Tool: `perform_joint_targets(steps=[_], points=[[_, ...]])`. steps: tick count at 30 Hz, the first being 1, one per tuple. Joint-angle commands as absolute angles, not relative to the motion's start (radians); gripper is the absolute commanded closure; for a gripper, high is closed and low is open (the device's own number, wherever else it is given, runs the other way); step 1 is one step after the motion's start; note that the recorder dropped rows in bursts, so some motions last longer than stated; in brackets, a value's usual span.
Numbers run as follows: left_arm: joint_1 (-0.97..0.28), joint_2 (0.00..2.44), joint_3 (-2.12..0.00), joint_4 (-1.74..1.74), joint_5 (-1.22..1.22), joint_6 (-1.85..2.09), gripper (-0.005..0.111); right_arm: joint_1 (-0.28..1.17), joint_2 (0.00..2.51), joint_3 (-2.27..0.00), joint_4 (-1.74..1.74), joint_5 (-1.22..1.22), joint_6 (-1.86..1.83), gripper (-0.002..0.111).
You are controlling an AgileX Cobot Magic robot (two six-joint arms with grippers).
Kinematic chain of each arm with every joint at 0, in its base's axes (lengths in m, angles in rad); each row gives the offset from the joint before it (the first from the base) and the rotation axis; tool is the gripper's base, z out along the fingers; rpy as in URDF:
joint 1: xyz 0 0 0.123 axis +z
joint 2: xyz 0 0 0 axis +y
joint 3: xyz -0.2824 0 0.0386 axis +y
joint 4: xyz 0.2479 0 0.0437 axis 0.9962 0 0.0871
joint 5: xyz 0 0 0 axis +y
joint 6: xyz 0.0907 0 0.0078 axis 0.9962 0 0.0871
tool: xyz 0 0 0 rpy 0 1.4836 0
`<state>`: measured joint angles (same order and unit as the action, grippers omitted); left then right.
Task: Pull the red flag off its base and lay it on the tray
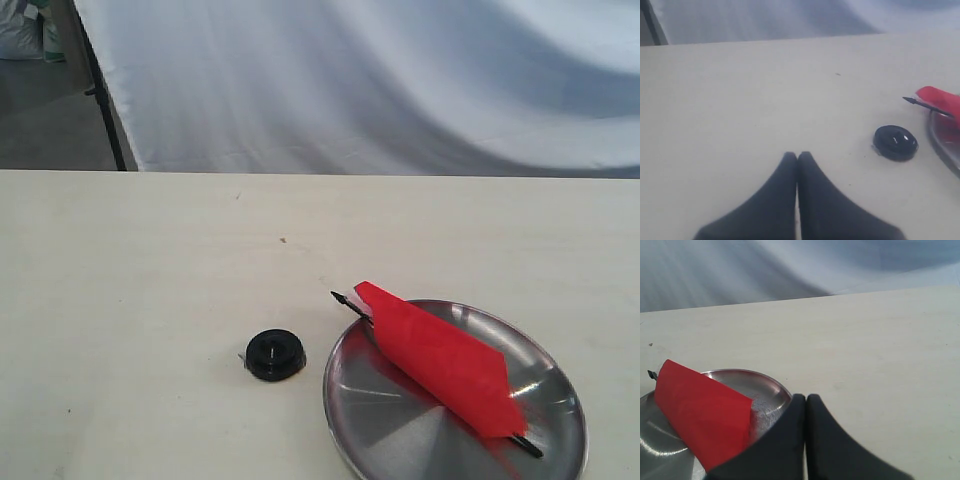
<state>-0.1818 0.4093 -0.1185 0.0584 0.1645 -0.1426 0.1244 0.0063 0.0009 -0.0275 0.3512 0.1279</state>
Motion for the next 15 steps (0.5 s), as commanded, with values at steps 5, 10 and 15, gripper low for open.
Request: perform_joint_targets(steps=[5, 10, 15], points=[[-0.105, 0.156, 0.000, 0.044, 0.230, -0.150, 0.107, 0.122, 0.000, 0.000, -0.035, 0.345, 0.126, 0.109], [-0.038, 0.051, 0.000, 0.044, 0.264, -0.150, 0.107, 0.122, 0.000, 0.000, -0.035, 0.345, 0.126, 0.109], [-0.011, 0.000, 0.000, 0.044, 0.266, -0.150, 0.107, 0.122, 0.000, 0.000, -0.035, 0.345, 0.126, 0.109]])
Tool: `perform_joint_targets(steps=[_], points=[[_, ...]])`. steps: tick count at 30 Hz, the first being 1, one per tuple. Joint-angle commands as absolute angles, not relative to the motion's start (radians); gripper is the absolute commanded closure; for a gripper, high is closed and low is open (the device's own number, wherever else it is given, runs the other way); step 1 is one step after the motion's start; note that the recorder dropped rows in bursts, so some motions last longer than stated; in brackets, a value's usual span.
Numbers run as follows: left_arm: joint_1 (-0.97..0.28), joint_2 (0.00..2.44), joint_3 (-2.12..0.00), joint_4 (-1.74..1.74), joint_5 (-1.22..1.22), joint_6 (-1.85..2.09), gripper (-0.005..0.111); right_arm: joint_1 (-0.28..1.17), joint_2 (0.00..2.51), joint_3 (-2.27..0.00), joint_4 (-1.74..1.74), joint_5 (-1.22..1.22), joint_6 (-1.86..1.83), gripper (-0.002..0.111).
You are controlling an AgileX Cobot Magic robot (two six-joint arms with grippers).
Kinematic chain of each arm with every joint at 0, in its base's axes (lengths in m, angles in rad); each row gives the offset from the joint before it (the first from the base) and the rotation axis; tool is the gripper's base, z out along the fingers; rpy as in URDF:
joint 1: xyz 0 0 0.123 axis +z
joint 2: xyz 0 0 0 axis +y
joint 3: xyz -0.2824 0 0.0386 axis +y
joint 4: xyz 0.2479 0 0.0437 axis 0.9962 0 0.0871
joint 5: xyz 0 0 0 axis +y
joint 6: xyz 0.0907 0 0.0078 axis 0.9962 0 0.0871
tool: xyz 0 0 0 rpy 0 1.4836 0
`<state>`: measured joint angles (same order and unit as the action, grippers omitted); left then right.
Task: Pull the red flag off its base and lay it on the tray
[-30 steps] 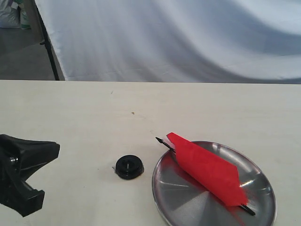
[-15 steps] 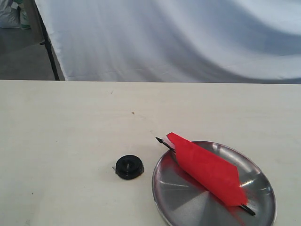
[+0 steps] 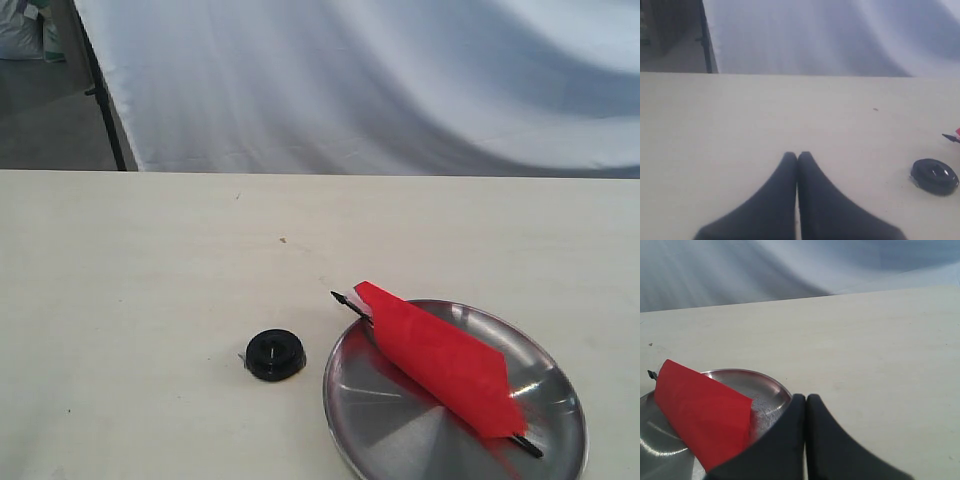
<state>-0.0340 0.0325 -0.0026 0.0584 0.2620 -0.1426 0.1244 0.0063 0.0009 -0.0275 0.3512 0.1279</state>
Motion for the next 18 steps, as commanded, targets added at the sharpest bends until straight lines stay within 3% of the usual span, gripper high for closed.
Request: perform_joint_targets(steps=[1, 18], points=[[-0.008, 0.000, 0.000, 0.044, 0.263, -0.150, 0.107, 0.122, 0.000, 0.000, -0.035, 0.345, 0.126, 0.109], [0.016, 0.000, 0.000, 0.044, 0.260, -0.150, 0.107, 0.122, 0.000, 0.000, -0.035, 0.345, 0.126, 0.109]])
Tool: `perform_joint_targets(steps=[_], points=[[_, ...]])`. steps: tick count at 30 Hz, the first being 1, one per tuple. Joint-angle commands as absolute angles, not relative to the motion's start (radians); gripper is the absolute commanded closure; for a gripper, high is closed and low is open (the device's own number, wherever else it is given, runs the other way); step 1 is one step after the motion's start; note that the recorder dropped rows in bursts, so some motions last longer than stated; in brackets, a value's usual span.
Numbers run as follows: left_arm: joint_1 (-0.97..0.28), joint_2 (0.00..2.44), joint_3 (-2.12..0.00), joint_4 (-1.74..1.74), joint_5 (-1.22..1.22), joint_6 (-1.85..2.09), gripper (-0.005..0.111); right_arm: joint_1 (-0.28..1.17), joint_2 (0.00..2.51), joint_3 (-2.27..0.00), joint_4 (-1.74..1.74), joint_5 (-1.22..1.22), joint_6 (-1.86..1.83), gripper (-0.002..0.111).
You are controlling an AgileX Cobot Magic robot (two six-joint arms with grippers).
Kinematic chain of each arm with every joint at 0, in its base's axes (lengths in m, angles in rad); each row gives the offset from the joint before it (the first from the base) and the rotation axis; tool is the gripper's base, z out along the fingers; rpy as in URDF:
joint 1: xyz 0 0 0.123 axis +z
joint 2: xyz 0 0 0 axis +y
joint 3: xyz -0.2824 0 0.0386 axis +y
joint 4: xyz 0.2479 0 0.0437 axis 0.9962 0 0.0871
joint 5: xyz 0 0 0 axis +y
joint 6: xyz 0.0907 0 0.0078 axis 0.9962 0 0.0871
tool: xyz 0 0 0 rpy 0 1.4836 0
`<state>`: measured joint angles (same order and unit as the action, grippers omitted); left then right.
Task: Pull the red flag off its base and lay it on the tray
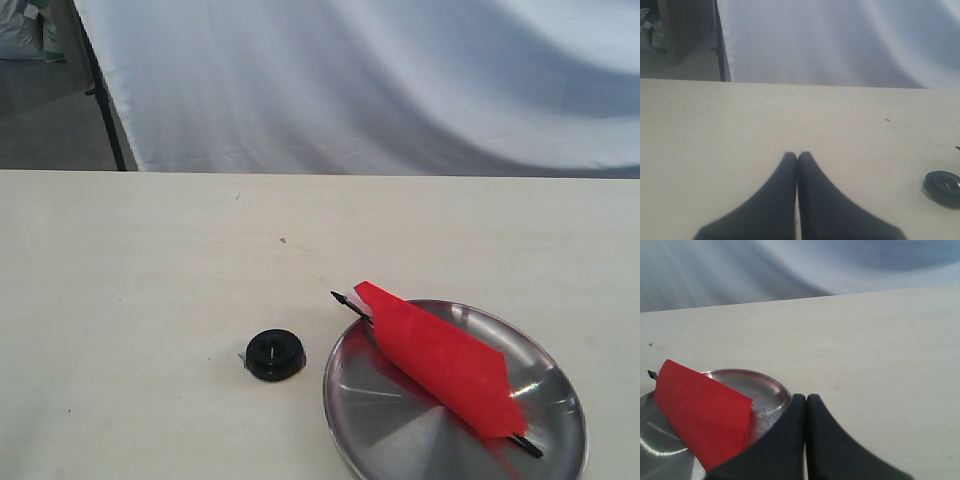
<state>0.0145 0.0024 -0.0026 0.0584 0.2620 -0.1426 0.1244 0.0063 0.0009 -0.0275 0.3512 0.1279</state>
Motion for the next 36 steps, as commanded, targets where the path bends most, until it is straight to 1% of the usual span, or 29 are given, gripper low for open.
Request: perform_joint_targets(steps=[1, 4, 36], points=[[0.016, 0.000, 0.000, 0.044, 0.266, -0.150, 0.107, 0.122, 0.000, 0.000, -0.035, 0.345, 0.126, 0.109], [0.016, 0.000, 0.000, 0.044, 0.353, -0.150, 0.107, 0.122, 0.000, 0.000, -0.035, 0.345, 0.126, 0.109], [0.016, 0.000, 0.000, 0.044, 0.353, -0.152, 0.107, 0.122, 0.000, 0.000, -0.035, 0.345, 0.126, 0.109]])
